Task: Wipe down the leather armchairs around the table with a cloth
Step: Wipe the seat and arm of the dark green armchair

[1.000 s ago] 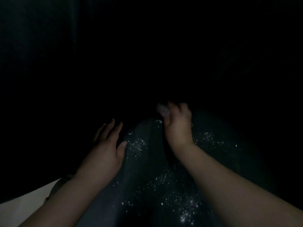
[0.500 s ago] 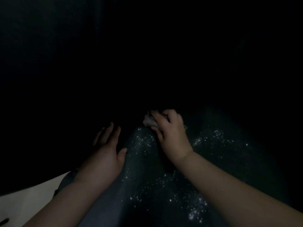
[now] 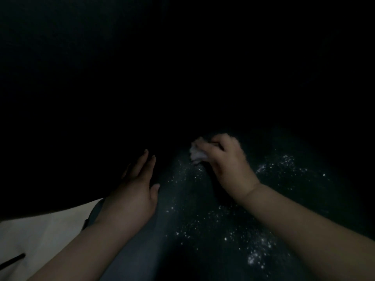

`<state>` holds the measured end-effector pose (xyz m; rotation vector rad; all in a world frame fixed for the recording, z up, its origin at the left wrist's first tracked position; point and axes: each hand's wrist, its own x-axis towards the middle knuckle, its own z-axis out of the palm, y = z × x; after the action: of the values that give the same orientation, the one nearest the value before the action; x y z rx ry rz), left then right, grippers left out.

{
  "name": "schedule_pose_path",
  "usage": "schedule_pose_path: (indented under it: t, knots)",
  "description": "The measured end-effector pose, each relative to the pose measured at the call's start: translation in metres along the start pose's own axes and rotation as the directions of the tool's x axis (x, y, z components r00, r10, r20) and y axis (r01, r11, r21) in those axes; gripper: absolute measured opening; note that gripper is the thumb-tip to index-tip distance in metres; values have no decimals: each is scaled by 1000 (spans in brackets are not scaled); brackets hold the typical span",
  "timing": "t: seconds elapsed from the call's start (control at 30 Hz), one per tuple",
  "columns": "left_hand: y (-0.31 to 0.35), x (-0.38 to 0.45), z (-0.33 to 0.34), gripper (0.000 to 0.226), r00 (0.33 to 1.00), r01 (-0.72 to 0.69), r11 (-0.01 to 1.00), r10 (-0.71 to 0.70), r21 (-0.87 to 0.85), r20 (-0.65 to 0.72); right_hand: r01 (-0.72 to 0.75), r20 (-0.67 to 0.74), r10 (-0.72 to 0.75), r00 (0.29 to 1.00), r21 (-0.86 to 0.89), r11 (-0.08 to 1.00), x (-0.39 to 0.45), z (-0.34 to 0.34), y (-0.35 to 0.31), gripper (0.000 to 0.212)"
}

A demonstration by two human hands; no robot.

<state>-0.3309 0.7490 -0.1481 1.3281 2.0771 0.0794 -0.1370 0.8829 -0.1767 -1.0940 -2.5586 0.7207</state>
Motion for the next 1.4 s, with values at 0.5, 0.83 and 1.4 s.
schedule_pose_path:
  t: [0.5, 0.83, 1.4]
  knots:
    - [-22, -21, 13, 71, 1000, 10, 1000, -10, -6, -3, -71, -47, 70, 996, -13, 997, -2, -6, 10, 48]
    - [-24, -34, 17, 70, 999, -6, 1000, 5, -26, -50, 153, 100, -154, 983, 18, 988, -25, 25, -38, 48]
    - [-42, -80, 40, 77, 996, 39, 999, -41, -25, -77, -51, -73, 47, 996, -62, 997, -10, 19, -34, 49]
